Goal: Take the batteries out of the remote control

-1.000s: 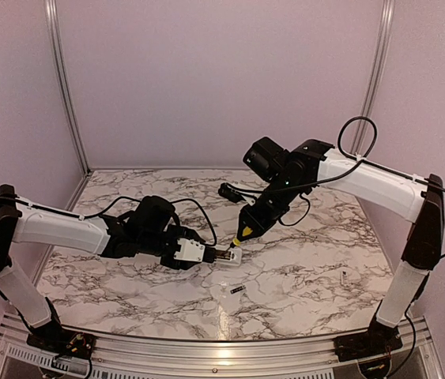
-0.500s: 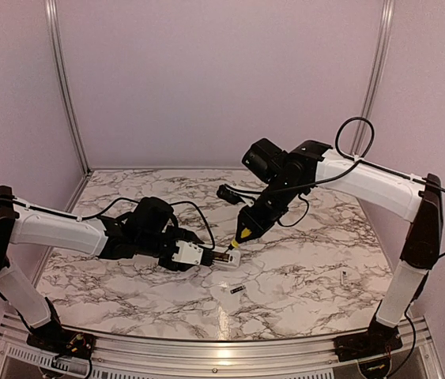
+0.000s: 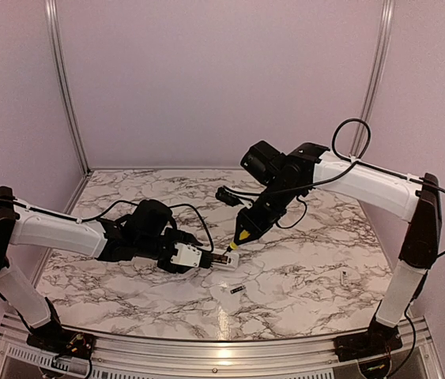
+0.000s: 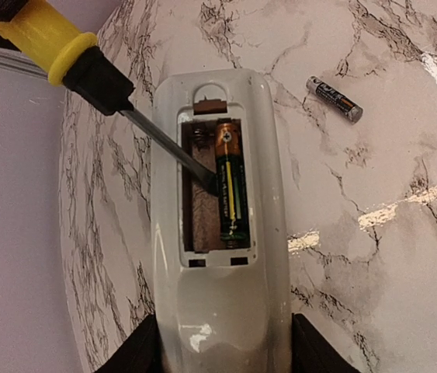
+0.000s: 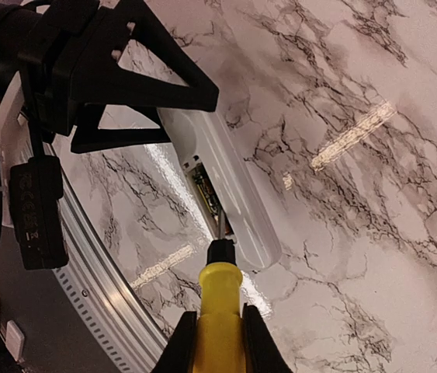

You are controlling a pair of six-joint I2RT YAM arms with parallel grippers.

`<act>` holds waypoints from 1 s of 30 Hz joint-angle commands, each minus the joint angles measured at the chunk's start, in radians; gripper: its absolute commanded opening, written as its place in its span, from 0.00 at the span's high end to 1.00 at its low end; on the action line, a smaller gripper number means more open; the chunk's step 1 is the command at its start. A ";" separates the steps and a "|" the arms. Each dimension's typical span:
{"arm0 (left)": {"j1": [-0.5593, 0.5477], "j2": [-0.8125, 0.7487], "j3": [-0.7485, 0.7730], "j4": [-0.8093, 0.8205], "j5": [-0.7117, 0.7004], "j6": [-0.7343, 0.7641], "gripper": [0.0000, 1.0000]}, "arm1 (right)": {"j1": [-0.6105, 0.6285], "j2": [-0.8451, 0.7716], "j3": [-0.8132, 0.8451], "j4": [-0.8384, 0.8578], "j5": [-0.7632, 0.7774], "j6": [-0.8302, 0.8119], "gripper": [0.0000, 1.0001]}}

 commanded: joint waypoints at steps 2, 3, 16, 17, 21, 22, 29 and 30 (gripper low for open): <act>-0.002 -0.039 -0.019 0.112 -0.039 0.007 1.00 | 0.012 0.029 -0.009 0.010 -0.039 0.006 1.00; -0.002 -0.039 -0.021 0.120 -0.044 0.008 1.00 | 0.012 0.029 -0.009 0.013 -0.042 0.007 1.00; -0.002 -0.027 -0.023 0.160 -0.061 0.001 1.00 | 0.012 0.044 -0.004 0.017 -0.033 0.000 1.00; -0.001 -0.026 -0.024 0.163 -0.063 0.004 1.00 | 0.012 0.046 -0.002 0.017 -0.032 -0.002 1.00; -0.002 -0.022 -0.030 0.193 -0.074 0.009 1.00 | 0.012 0.052 0.001 0.013 -0.026 -0.008 1.00; -0.002 -0.019 -0.030 0.197 -0.079 0.014 1.00 | 0.012 0.055 0.003 0.010 -0.027 -0.012 1.00; -0.001 -0.011 -0.042 0.239 -0.109 0.032 1.00 | 0.012 0.068 -0.002 0.012 -0.025 -0.019 1.00; -0.001 -0.010 -0.044 0.243 -0.113 0.035 1.00 | 0.012 0.071 -0.002 0.014 -0.025 -0.020 1.00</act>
